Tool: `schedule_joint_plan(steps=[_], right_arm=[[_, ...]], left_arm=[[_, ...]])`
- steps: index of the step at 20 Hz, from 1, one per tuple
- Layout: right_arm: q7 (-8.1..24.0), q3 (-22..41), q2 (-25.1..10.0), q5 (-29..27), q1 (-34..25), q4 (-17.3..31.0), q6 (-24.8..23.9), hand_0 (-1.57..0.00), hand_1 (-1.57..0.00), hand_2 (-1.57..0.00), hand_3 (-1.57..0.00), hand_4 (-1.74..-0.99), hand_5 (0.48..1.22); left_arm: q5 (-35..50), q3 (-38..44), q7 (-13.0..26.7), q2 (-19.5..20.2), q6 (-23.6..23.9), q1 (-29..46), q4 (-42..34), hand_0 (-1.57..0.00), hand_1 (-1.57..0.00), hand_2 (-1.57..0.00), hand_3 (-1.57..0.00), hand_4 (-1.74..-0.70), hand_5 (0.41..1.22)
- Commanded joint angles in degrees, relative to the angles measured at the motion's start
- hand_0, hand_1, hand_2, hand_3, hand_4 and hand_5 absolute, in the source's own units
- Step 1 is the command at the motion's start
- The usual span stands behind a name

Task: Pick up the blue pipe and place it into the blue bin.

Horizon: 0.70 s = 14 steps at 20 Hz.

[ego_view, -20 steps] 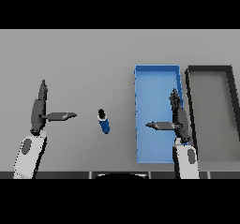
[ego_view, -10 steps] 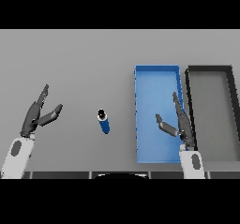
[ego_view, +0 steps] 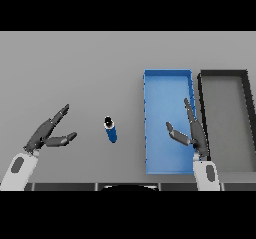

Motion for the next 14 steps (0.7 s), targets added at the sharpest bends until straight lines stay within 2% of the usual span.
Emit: schedule_joint_plan(steps=[1,3,4,7,9,12,14], right_arm=[[-0.1,0.1,0.2,0.1,-0.2,0.6,0.1,0.0,0.0,0.0,0.0,-1.174,0.616],[0.8,0.2,-0.2,0.6,-0.4,0.4,0.0,0.0,0.0,0.0,0.0,-1.164,0.617],[-0.3,0.3,0.1,0.0,0.3,0.0,0.4,0.0,0.0,0.0,0.0,-1.174,0.618],[0.8,0.3,0.6,0.1,0.4,-0.7,-0.3,0.0,0.0,0.0,0.0,-1.195,0.617],[1.9,0.2,0.8,0.0,-0.6,-0.2,-0.3,0.0,0.0,0.0,0.0,-1.205,0.618],[0.5,0.2,0.6,-0.4,0.7,-0.8,0.2,0.0,0.0,0.0,0.0,-1.217,0.626],[1.5,0.5,0.7,-0.1,0.7,-1.0,0.2,0.0,0.0,0.0,0.0,-1.211,0.622]], left_arm=[[-0.3,-1.2,1.4,-0.7,-0.5,-0.6,-0.6,0.0,0.0,0.0,0.0,-1.07,0.522],[-1.2,-4.1,3.3,-1.5,-1.6,0.5,-2.9,0.0,0.0,0.0,0.0,-1.11,0.497],[-2.3,-5.5,4.0,-2.2,-1.3,0.7,-4.1,0.0,0.0,0.0,0.0,-1.13,0.485],[-4.4,-8.3,6.1,-3.7,-1.5,0.5,-4.8,0.0,0.0,0.0,0.0,-1.14,0.455],[-5.7,-10.4,7.2,-6.9,-1.3,-1.0,-3.6,0.0,0.0,0.0,0.0,-1.14,0.452],[-7.1,-11.5,5.0,-9.9,-1.0,-2.4,-1.0,0.0,0.0,0.0,0.0,-1.15,0.456],[-8.3,-12.4,5.6,-13.4,0.4,-4.4,1.2,0.0,0.0,0.0,0.0,-1.16,0.46]])
